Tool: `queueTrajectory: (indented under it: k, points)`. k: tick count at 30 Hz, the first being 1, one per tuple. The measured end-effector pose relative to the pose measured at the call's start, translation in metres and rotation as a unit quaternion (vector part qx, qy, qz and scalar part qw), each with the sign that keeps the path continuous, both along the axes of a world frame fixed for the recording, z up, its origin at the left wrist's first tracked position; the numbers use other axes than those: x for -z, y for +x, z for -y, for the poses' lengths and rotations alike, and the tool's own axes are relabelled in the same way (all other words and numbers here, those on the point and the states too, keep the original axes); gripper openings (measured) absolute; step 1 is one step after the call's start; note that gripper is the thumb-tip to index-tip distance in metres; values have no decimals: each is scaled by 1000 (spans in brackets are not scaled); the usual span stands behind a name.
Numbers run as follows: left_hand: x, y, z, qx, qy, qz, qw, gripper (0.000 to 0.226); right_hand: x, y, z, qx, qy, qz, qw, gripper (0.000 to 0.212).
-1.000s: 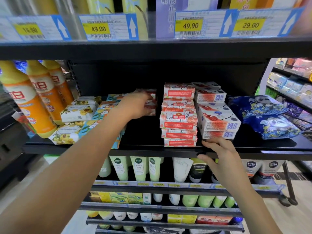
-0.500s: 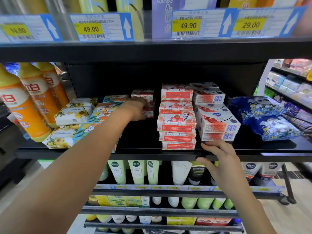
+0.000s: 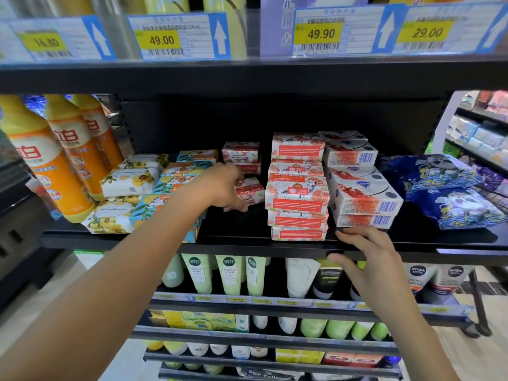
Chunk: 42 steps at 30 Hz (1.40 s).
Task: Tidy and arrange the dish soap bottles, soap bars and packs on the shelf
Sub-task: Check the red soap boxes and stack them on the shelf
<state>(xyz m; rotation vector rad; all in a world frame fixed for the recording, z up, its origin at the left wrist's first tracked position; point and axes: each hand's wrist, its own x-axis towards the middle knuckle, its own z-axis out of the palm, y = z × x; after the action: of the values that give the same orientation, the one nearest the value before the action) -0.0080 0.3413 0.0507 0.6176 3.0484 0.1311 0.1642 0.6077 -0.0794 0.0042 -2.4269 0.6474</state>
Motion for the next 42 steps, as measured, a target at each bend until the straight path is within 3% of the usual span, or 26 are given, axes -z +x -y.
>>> queueTrajectory:
  k: [2, 6, 19, 25, 31, 33, 36, 39, 42]
  points:
    - [4, 2, 1, -7, -23, -1, 1000, 93, -1, 0, 1, 1, 2, 1, 1000, 45]
    - [4, 3, -2, -12, -20, -47, 999, 71, -2, 2, 1, 0, 2, 2, 1000, 45]
    - [-27, 66, 35, -2, 157, -49, 986, 70, -3, 3, 4, 6, -3, -5, 1000, 45]
    - [-14, 120, 58, 29, 255, -60, 965, 66, -1, 6, 6, 10, 5, -9, 1000, 46]
    - [27, 161, 68, 97, 378, -9, 921, 63, -15, 38, 43, -34, -117, -52, 991, 29]
    - [44, 171, 64, 113, 405, 3, 907, 61, -23, 50, 65, -79, -232, -15, 969, 28]
    - [67, 182, 52, 121, 427, 37, 895, 62, -32, 58, 87, -168, -396, 100, 897, 44]
    - [80, 188, 43, 127, 439, 62, 887, 66, -37, 60, 100, -212, -475, 153, 840, 44]
    - [87, 192, 39, 121, 445, 68, 885, 69, -34, 60, 105, -201, -511, 149, 822, 37]
